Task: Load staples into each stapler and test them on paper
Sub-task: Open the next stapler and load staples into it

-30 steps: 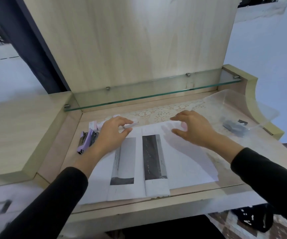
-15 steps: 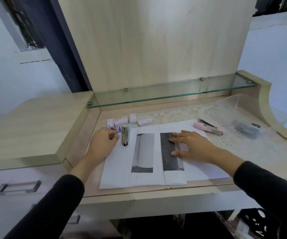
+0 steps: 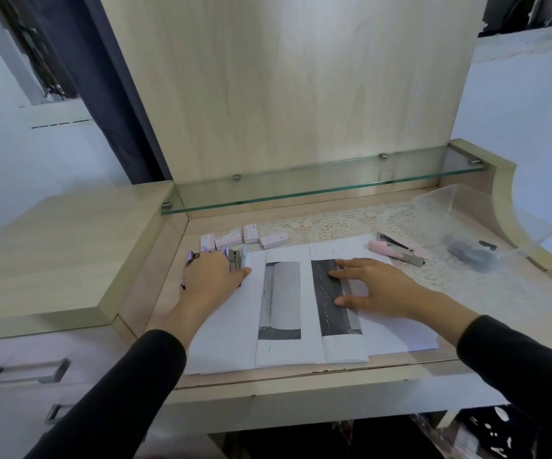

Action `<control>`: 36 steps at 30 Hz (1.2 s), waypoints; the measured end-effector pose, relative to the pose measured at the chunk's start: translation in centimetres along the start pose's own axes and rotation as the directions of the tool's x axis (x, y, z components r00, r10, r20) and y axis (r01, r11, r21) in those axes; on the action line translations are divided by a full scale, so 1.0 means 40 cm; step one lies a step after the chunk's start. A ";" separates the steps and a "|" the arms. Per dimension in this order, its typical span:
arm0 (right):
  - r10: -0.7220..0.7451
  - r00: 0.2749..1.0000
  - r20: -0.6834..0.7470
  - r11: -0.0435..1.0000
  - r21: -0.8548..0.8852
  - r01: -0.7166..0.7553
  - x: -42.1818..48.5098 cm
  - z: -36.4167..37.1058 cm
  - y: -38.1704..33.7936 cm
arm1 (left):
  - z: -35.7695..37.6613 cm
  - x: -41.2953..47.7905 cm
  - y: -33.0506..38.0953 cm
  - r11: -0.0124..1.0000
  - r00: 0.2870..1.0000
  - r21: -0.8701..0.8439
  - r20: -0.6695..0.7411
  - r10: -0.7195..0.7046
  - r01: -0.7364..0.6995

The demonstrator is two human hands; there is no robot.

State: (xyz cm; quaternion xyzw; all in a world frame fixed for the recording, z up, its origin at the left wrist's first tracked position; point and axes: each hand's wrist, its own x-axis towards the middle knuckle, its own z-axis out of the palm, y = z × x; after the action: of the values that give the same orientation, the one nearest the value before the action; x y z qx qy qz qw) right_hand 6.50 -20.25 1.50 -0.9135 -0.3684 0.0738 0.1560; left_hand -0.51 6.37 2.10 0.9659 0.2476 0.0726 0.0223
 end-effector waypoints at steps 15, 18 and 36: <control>0.060 0.996 -0.070 0.987 0.153 -0.049 0.010 -0.024 -0.012 | -0.017 0.009 -0.011 0.957 0.995 -0.278 0.075 -0.066 0.084; 0.062 0.989 -0.133 0.985 0.168 -0.039 0.011 -0.030 -0.013 | -0.025 -0.010 -0.015 0.918 0.999 -0.395 0.040 -0.026 0.040; 0.011 1.000 -0.024 0.514 0.858 0.015 -0.025 -0.081 -0.112 | -0.040 -0.162 0.099 0.389 0.864 -0.921 0.209 0.459 0.017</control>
State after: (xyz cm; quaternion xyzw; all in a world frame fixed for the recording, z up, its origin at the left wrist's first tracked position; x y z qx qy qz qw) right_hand 3.68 -18.63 6.11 -0.7183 -0.2832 0.2337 0.5909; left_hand -4.49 -0.20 3.15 0.8142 0.0223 -0.0205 0.5799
